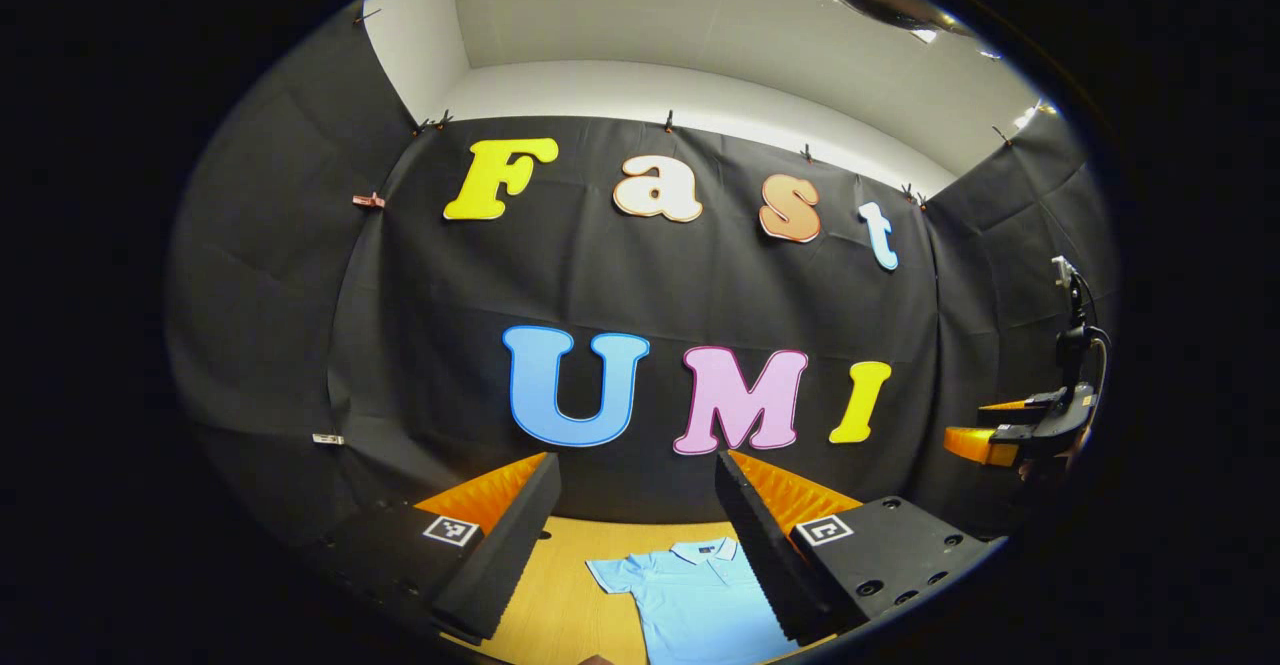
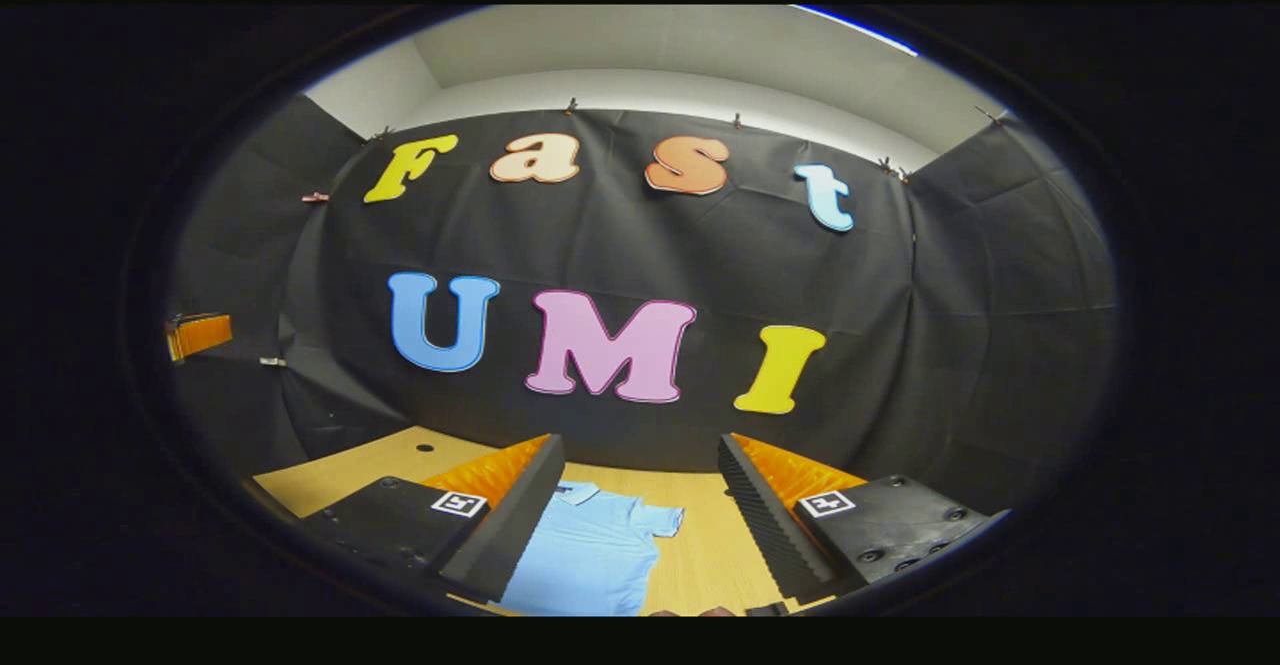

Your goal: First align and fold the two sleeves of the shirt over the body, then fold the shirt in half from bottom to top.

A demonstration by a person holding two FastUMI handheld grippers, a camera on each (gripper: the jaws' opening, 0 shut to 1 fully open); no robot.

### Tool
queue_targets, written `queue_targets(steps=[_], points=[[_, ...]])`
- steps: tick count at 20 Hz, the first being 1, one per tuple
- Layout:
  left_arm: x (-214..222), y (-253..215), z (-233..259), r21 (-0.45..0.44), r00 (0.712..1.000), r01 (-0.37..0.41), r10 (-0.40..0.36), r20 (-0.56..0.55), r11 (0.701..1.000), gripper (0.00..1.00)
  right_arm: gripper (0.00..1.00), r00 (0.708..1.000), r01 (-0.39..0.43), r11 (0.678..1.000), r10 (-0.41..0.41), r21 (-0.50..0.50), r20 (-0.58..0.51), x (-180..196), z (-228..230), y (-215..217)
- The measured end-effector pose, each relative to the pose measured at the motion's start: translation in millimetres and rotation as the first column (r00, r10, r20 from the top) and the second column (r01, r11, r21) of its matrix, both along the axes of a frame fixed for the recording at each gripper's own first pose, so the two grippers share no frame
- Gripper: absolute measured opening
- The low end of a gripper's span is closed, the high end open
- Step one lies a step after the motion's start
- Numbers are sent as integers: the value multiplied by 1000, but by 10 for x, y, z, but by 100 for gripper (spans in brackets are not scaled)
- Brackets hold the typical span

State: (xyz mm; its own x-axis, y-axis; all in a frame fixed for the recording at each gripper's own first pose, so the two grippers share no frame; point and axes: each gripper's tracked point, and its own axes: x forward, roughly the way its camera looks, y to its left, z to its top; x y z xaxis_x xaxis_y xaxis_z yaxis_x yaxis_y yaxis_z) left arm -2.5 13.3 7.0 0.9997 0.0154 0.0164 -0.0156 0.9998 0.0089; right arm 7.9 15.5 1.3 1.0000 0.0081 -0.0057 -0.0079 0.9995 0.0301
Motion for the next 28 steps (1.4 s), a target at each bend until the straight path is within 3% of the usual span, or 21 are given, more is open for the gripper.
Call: queue_targets(steps=[5, 11, 17, 23, 28], points=[[33, -13, -27, -16, 1000, 9, -9, -4, 1000, 99, 97, 1000, -3, 1000, 2, -13, -7, 59, -72, -39], [39, 15, -12, 5, 1000, -2, 2, 10, 1000, 99, 97, 998, 23, 999, -25, -36, -64, 484, -480, -325], [367, -165, -262, 4, 998, -7, 7, -56, 1000, 99, 96, 993, -99, 990, 92, -100, -72, 1284, -841, -352], [1132, -699, -340, 19, 998, 6, -4, -55, 1000, 99, 97, 952, -228, 973, 214, -41, -220, 2352, -1974, -338], [1857, -1140, -628, 28, 992, -26, 29, -120, 999, 99, 97, 872, -285, 958, 274, 34, -406, 3173, -3307, -399]])
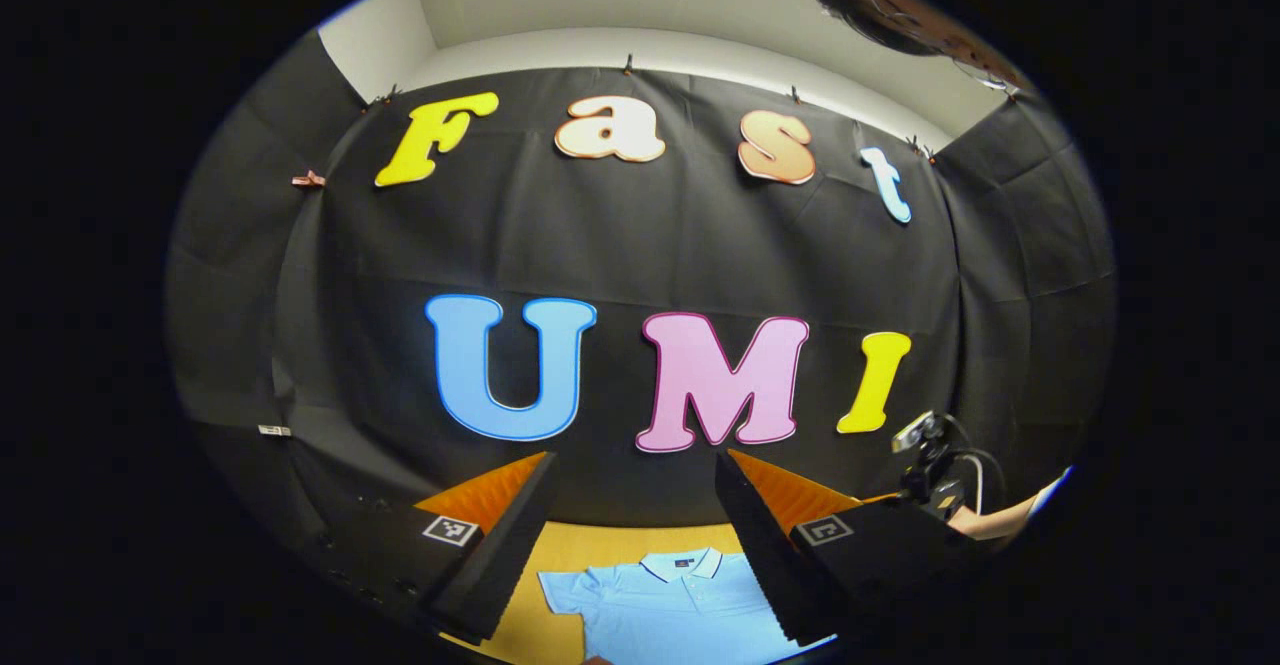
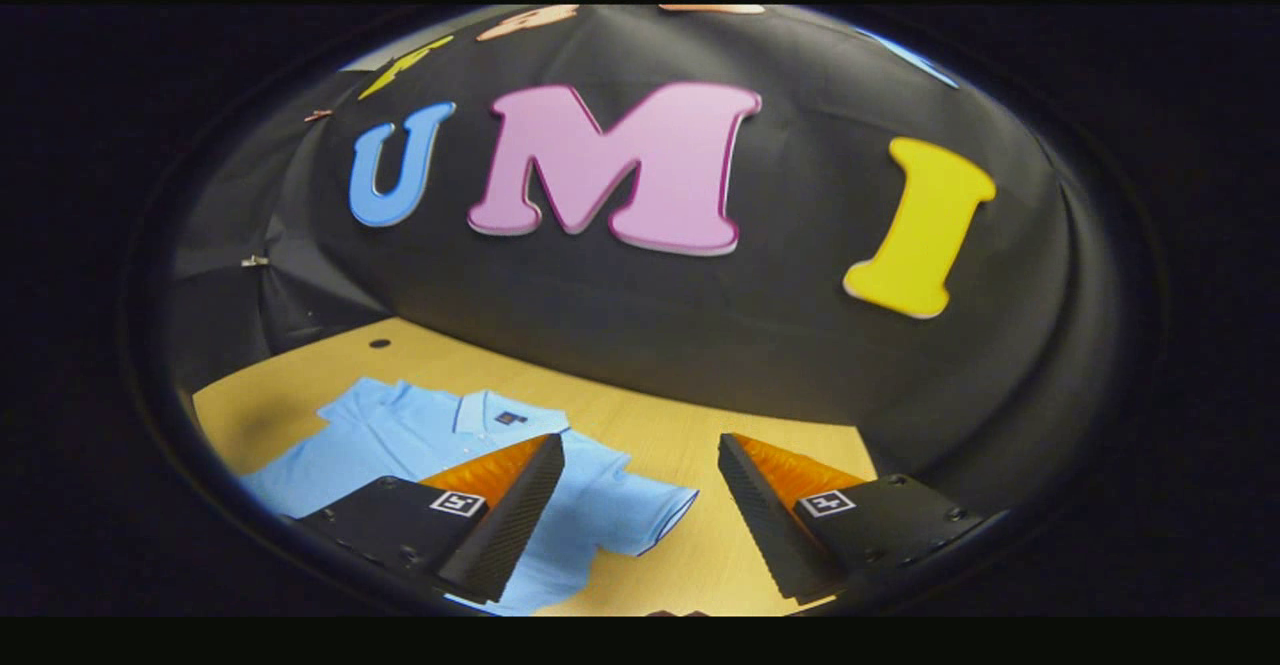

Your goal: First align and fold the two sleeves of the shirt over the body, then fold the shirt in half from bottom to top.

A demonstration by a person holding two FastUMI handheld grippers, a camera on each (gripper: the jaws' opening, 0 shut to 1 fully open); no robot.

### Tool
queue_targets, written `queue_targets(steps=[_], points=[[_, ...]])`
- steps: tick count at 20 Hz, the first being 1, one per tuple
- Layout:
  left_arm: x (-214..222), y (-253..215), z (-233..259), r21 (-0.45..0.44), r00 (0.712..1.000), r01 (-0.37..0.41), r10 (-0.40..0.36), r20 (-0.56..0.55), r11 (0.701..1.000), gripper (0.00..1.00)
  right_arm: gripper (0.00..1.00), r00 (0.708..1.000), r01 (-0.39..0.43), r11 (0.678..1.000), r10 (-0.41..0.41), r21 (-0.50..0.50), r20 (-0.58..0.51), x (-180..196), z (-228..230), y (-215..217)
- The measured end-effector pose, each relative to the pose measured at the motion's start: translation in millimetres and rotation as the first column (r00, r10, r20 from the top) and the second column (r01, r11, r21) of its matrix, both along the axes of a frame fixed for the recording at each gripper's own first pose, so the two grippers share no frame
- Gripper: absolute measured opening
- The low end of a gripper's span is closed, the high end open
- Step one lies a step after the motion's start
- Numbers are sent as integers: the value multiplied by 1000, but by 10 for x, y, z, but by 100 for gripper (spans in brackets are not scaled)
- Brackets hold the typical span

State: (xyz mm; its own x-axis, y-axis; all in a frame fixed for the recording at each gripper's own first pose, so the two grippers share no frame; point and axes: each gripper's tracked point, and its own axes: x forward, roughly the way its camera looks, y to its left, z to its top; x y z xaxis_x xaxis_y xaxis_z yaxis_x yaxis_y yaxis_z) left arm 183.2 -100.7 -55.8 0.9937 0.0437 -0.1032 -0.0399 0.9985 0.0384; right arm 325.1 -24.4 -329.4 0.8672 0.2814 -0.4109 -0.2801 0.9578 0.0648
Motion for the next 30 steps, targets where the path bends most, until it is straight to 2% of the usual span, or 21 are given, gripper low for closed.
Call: queue_targets(steps=[2, 6, 9, 13, 14, 17, 19, 20, 21, 24, 27, 28, 30], points=[[172, -177, -93, 6, 1000, 1, -1, -30, 1000, 99, 96, 999, -9, 999, 11, 38, -53, 256, -390, 22], [331, -289, -242, 60, 997, -16, 21, -80, 998, 99, 98, 985, -16, 1000, 17, 6, -170, 535, -1198, 17], [427, -250, -382, 79, 991, -46, 56, -122, 996, 99, 97, 972, -3, 1000, 10, 26, -235, 592, -1570, 18], [532, -178, -592, 54, 978, -95, 103, -180, 994, 100, 98, 945, 2, 998, 17, 57, -326, 543, -1958, 76], [518, -176, -634, 49, 976, -101, 109, -190, 994, 99, 96, 953, -7, 998, 23, 56, -303, 560, -1941, 63], [539, -136, -721, 42, 971, -110, 117, -209, 993, 99, 12, 953, 6, 998, 11, 55, -303, 547, -2002, 24], [515, -104, -714, 36, 970, -120, 125, -208, 992, 99, 5, 947, 27, 997, -1, 77, -321, 573, -1923, 16], [503, -101, -685, 34, 971, -117, 122, -204, 993, 99, 9, 946, 35, 996, -6, 86, -325, 580, -1896, 11], [483, -90, -670, 33, 973, -112, 116, -201, 993, 100, 9, 947, 38, 994, -4, 100, -322, 587, -1821, 37], [422, -4, -702, 31, 973, -97, 101, -208, 995, 99, 4, 966, 18, 985, 27, 173, -257, 615, -1357, 238], [370, 91, -717, -5, 974, -91, 88, -208, 996, 99, 5, 971, -36, 955, 104, 295, -215, 520, -840, 748], [361, 137, -691, -8, 976, -88, 85, -199, 996, 99, 9, 969, -66, 944, 137, 322, -205, 468, -739, 946], [330, 273, -750, -6, 977, -90, 87, -194, 996, 97, 9, 956, -135, 926, 215, 354, -198, 322, -618, 1368]])
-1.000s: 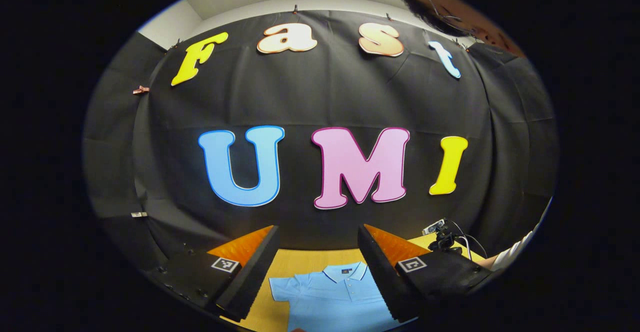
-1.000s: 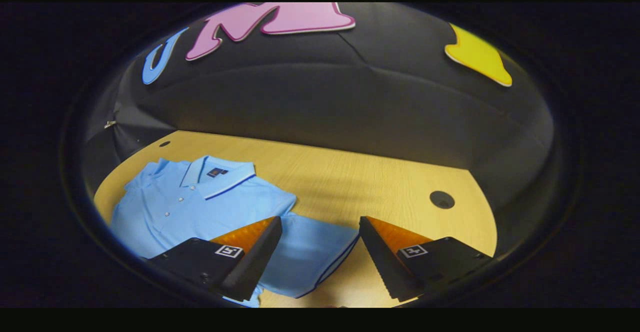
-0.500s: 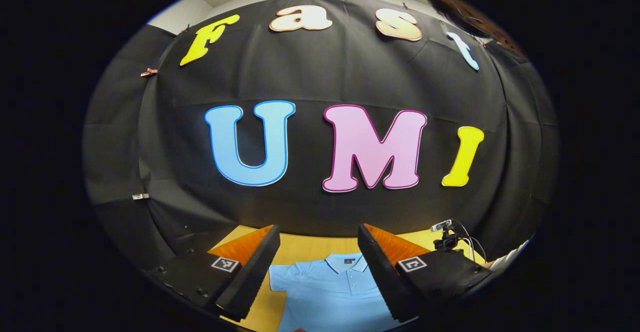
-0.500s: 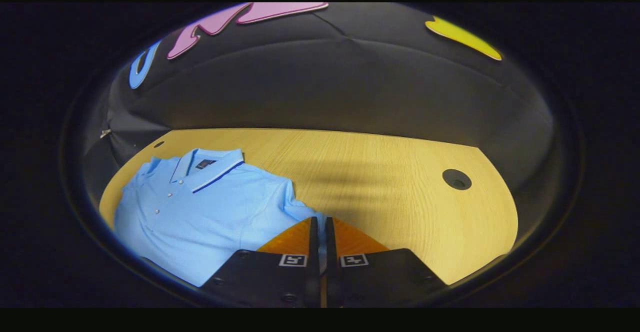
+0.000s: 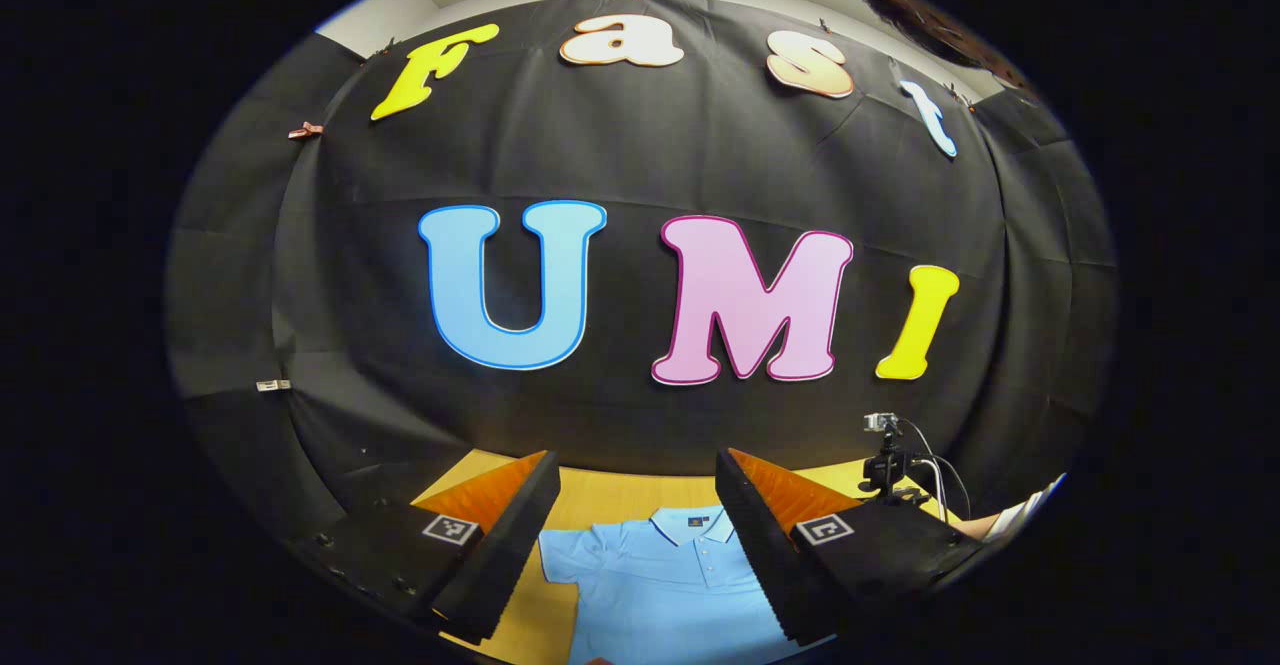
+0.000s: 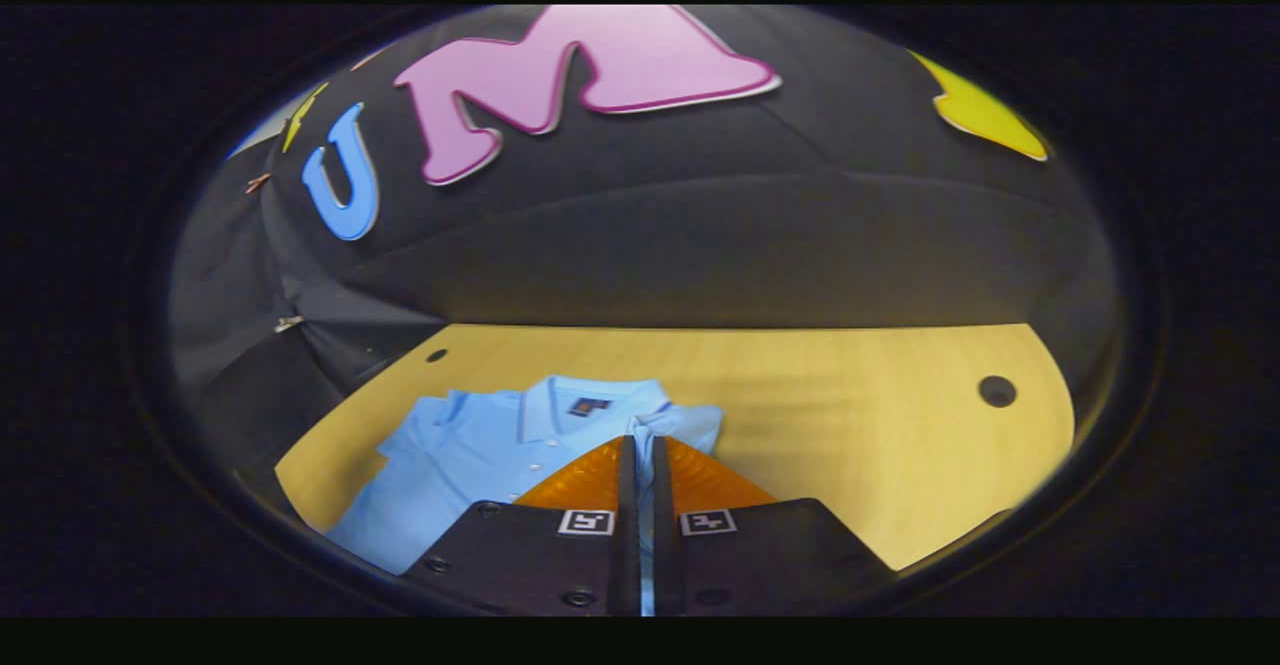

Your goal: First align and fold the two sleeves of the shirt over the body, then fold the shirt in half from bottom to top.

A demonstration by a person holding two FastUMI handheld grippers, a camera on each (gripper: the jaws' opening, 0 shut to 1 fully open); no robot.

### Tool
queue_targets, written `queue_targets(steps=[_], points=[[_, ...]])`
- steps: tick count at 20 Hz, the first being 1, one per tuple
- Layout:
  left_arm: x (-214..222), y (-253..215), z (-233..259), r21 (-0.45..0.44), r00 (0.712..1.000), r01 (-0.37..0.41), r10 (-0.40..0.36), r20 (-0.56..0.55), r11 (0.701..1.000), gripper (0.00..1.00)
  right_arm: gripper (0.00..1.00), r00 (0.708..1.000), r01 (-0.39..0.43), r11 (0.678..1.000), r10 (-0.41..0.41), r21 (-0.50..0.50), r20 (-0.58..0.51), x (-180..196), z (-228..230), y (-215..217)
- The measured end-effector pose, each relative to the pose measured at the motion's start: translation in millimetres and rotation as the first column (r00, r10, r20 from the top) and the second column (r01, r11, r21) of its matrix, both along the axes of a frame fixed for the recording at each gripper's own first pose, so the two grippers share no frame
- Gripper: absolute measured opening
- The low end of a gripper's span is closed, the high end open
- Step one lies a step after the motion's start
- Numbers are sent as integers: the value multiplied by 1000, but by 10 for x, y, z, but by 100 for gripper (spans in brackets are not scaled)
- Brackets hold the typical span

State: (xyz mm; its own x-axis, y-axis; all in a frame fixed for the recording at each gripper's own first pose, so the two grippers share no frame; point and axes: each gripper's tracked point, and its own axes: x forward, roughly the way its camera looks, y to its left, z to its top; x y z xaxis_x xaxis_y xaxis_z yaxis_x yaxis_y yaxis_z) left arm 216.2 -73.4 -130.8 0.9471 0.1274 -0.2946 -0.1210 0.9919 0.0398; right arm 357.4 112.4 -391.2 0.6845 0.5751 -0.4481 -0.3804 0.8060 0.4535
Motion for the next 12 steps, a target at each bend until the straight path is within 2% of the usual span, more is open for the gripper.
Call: queue_targets(steps=[3, 5, 8, 10, 11, 12], points=[[-78, 307, -224, -35, 999, -33, 31, -37, 999, 99, 7, 995, -90, 996, 90, -6, -47, -227, -163, 535], [-111, 539, -430, -55, 997, -55, 52, -61, 997, 99, 4, 993, -99, 994, 95, -49, -76, -274, -411, 722], [-73, 876, -962, -50, 987, -68, 60, -152, 996, 100, 58, 987, -102, 991, 90, -86, -134, -386, -564, 778], [14, 1035, -1358, -34, 975, -53, 45, -219, 998, 99, 94, 990, -98, 990, 87, -98, -110, -407, -461, 685], [101, 1097, -1546, -35, 969, -46, 36, -246, 998, 98, 87, 992, -93, 990, 84, -108, -90, -417, -369, 600], [198, 1131, -1718, -52, 964, -41, 26, -266, 998, 97, 96, 995, -86, 990, 79, -109, -67, -439, -250, 515]])
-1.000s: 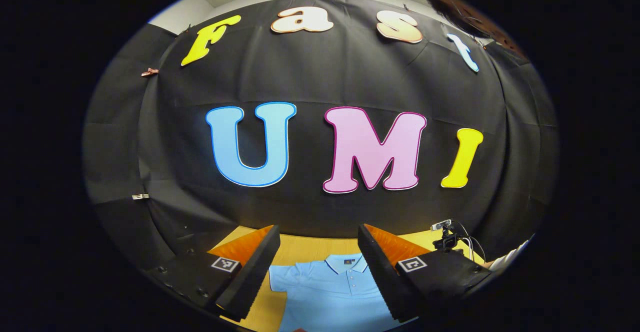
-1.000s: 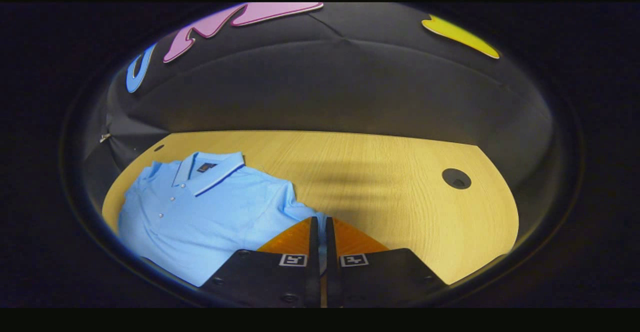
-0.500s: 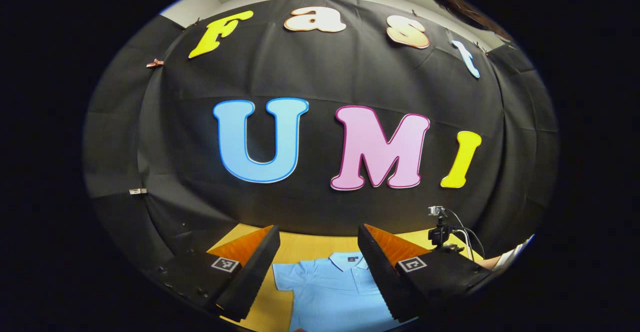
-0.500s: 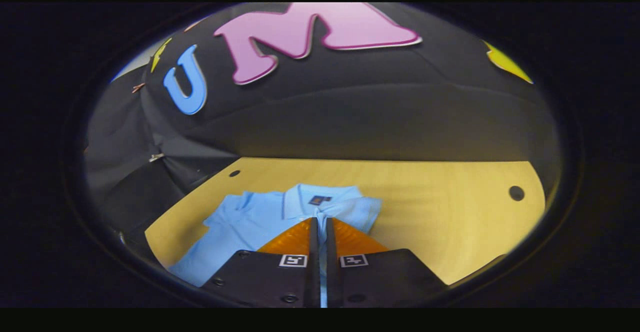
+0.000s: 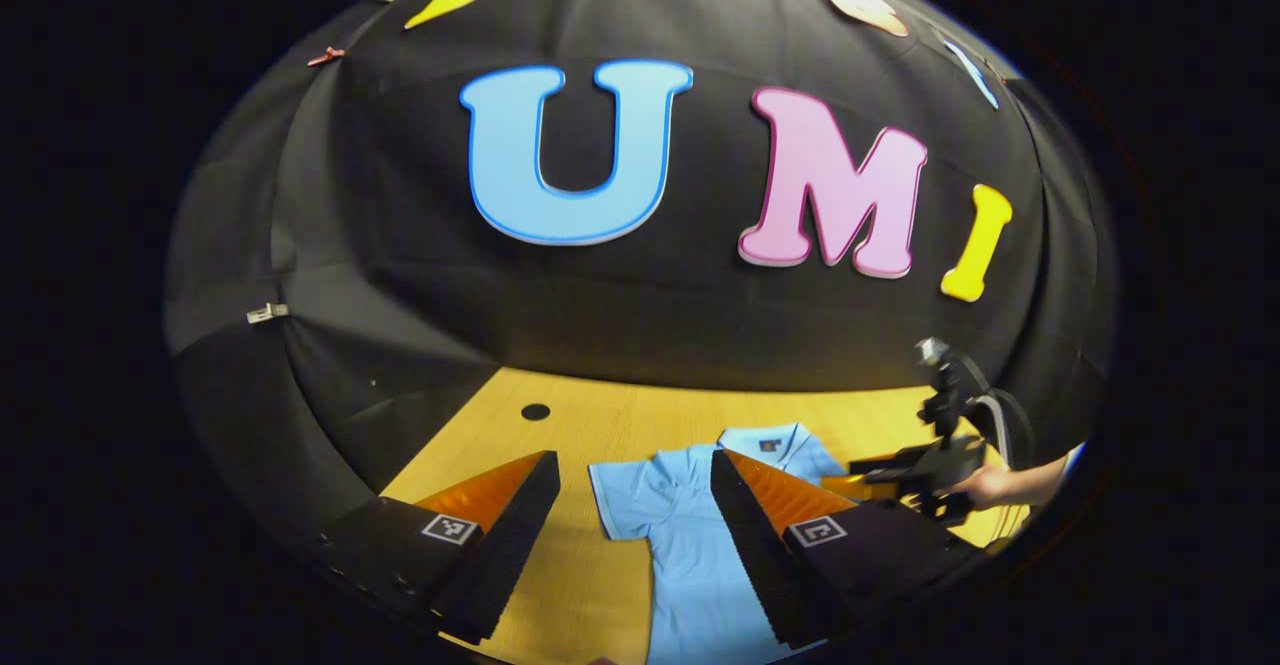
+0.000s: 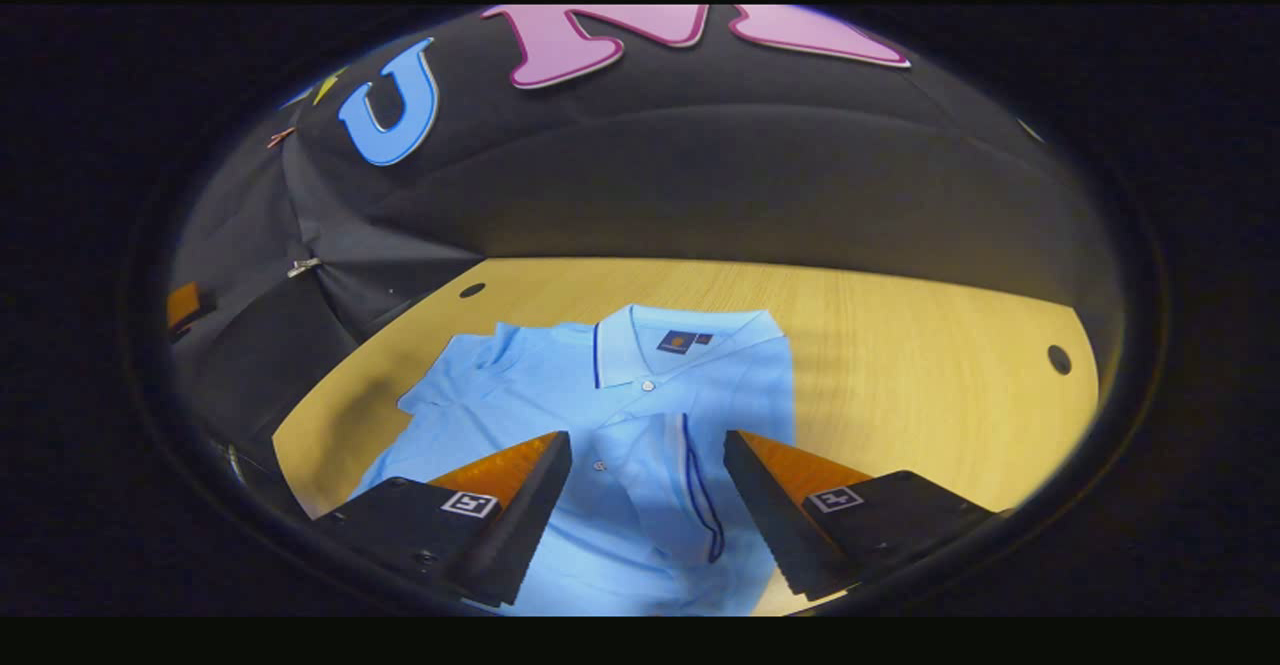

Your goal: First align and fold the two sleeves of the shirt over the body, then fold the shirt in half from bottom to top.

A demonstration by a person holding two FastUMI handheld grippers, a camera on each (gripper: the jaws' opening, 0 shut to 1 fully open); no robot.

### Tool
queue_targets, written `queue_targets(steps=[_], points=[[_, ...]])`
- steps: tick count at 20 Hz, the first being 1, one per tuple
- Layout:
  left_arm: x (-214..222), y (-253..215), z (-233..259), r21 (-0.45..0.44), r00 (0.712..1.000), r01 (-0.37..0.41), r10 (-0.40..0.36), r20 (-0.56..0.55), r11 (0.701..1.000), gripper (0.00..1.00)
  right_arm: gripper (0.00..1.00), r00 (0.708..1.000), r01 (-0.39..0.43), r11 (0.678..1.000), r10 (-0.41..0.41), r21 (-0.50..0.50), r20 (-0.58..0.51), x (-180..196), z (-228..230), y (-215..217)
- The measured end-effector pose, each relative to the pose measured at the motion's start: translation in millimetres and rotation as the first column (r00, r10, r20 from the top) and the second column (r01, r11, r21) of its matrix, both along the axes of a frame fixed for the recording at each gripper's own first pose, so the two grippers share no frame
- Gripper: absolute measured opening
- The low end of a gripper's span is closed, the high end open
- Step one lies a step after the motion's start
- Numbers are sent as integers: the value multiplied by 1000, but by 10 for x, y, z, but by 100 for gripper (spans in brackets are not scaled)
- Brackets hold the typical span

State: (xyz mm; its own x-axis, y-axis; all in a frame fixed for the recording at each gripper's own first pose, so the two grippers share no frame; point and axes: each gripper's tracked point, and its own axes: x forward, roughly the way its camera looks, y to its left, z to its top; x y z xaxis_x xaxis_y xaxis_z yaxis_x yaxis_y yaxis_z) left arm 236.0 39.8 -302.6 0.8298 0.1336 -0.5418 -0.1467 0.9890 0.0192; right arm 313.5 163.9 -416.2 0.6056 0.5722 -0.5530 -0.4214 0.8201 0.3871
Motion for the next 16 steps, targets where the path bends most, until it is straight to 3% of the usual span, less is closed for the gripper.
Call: queue_targets(steps=[2, 3, 4, 5, 9, 15, 16], points=[[222, 62, -408, -56, 999, -6, 3, -50, 998, 97, 96, 998, 22, 1000, -23, 20, 53, -57, 330, -214], [345, 165, -641, -72, 996, -18, 12, -87, 997, 97, 88, 996, 38, 999, -40, 29, 76, -85, 485, -337], [451, 282, -863, -71, 991, -44, 35, -129, 997, 97, 96, 994, 53, 998, -57, 40, 95, -136, 627, -455], [562, 385, -1103, -65, 984, -64, 52, -173, 996, 97, 96, 991, 72, 996, -77, 49, 111, -172, 743, -574], [788, 661, -2009, -7, 921, -99, 89, -380, 995, 97, 96, 984, 132, 990, -137, 52, 110, -365, 850, -997], [1025, 631, -2659, 25, 853, 29, -11, -522, 999, 98, 96, 978, 201, 980, -200, -11, 53, -509, 563, -1421], [1072, 523, -2593, -8, 867, 43, -41, -497, 999, 97, 96, 977, 209, 978, -209, -12, 49, -514, 540, -1447]])
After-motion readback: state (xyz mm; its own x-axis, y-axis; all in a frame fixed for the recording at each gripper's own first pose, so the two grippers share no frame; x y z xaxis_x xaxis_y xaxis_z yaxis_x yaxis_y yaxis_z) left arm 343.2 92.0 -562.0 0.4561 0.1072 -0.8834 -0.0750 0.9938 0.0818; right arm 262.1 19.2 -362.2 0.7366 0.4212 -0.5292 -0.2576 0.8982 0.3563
